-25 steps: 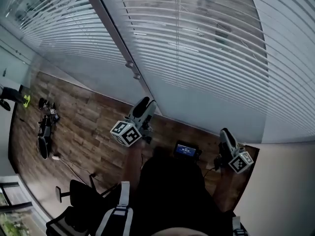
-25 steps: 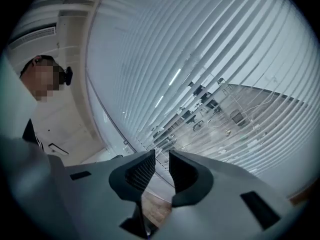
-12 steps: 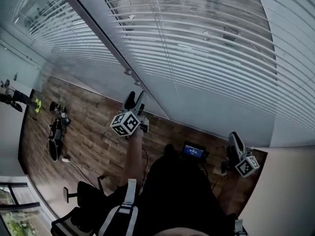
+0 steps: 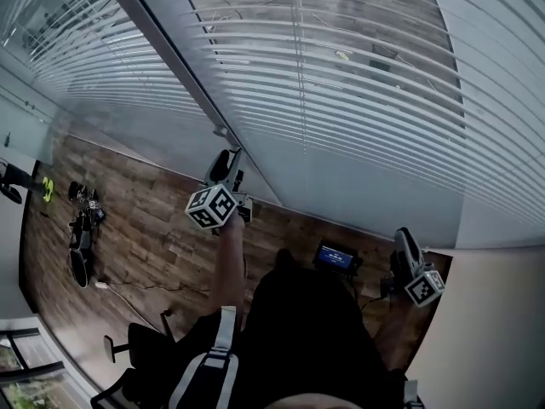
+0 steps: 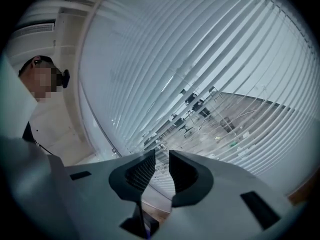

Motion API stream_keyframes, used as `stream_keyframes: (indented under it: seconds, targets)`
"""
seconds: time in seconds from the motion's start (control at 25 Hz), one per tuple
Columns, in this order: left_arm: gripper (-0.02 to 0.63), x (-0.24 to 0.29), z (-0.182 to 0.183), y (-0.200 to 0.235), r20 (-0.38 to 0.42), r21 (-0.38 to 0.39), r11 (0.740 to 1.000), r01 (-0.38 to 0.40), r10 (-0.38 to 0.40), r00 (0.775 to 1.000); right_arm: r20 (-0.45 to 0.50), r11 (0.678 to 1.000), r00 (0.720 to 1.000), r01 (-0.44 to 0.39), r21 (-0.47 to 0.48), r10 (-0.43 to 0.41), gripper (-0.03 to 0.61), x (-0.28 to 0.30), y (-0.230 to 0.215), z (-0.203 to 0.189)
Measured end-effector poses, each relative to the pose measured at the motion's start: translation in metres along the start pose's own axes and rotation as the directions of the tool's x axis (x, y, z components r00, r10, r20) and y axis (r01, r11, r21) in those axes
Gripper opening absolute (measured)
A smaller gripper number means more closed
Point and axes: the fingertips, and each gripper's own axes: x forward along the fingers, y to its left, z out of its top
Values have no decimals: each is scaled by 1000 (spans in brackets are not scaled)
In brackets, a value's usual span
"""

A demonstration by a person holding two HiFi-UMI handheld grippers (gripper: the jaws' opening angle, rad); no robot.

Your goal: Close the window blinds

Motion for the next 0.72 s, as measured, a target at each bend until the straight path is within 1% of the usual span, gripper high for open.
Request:
stream_keyframes:
  seconds: [0.08, 0.16, 0.28, 0.44, 0.64, 0.72]
  targets:
    - [200, 1, 0, 2, 0, -6, 1000, 14, -14, 1000, -3, 1000, 1000, 3, 2, -3, 91, 3, 6, -5]
    - [143, 1, -2, 2, 3, -3, 999, 33, -33, 999, -7, 1000, 1000, 9, 3, -9, 91, 5, 8, -12]
    - [138, 3, -5, 4, -4, 22, 999, 46, -45, 999, -9, 1000, 1000, 19, -2, -19, 91, 6, 8, -20]
    - [138, 4, -8, 4, -12, 43, 998, 43, -42, 999, -7, 999, 999, 35, -12, -35, 91, 0, 10, -21]
    - [138, 8, -2, 2, -11, 21, 999, 48, -48, 999, -7, 999, 999, 50, -19, -50, 91, -1, 16, -15]
    - [137, 8, 1, 2, -9, 27, 999, 48, -47, 999, -8, 999, 999, 49, -22, -49, 91, 0, 20, -14]
